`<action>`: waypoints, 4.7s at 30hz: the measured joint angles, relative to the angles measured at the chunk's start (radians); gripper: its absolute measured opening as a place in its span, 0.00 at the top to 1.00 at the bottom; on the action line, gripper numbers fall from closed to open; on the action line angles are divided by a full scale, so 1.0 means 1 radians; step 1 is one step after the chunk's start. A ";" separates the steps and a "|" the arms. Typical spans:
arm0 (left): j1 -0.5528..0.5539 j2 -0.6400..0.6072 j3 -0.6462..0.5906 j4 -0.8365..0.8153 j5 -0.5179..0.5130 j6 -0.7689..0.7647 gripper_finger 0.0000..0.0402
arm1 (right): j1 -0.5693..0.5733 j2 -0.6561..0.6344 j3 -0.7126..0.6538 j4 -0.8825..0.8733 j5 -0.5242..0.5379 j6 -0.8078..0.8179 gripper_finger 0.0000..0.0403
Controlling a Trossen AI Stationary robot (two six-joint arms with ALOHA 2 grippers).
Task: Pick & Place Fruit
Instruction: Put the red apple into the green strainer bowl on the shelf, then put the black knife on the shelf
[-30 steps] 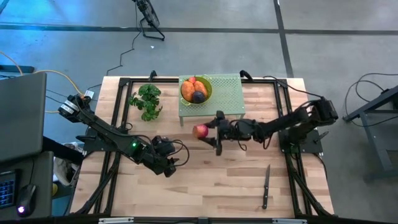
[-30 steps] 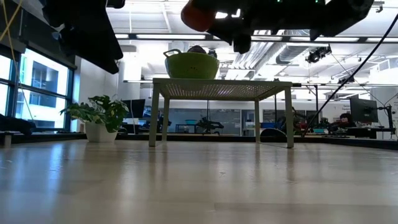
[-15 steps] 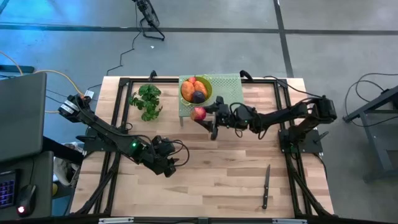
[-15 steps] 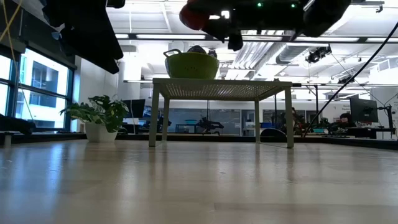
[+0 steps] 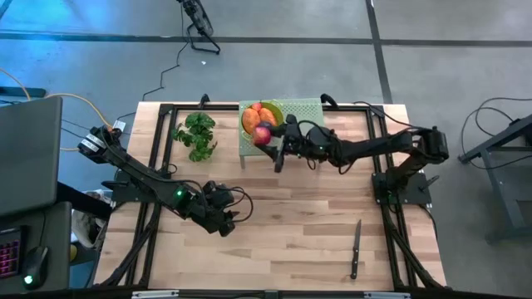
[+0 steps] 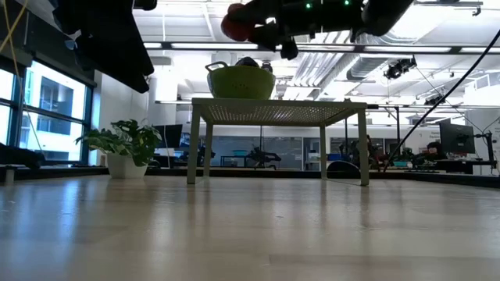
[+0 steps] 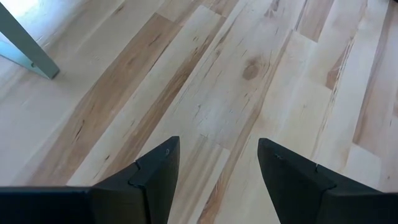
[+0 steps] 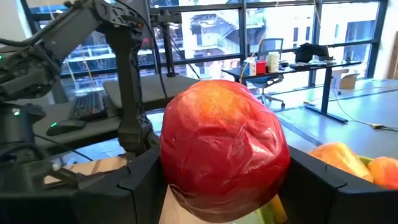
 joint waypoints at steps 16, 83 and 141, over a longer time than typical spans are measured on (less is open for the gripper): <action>0.000 0.000 0.000 0.000 0.000 0.004 0.47 | -0.215 -0.150 0.033 -0.289 -0.050 0.008 0.40; 0.000 0.000 0.000 0.009 -0.003 0.019 0.47 | -0.290 -0.068 0.031 -0.367 -0.172 0.029 0.20; 0.000 0.000 0.000 0.013 -0.002 0.019 0.47 | 0.258 -0.351 0.031 -0.896 -0.066 0.444 0.04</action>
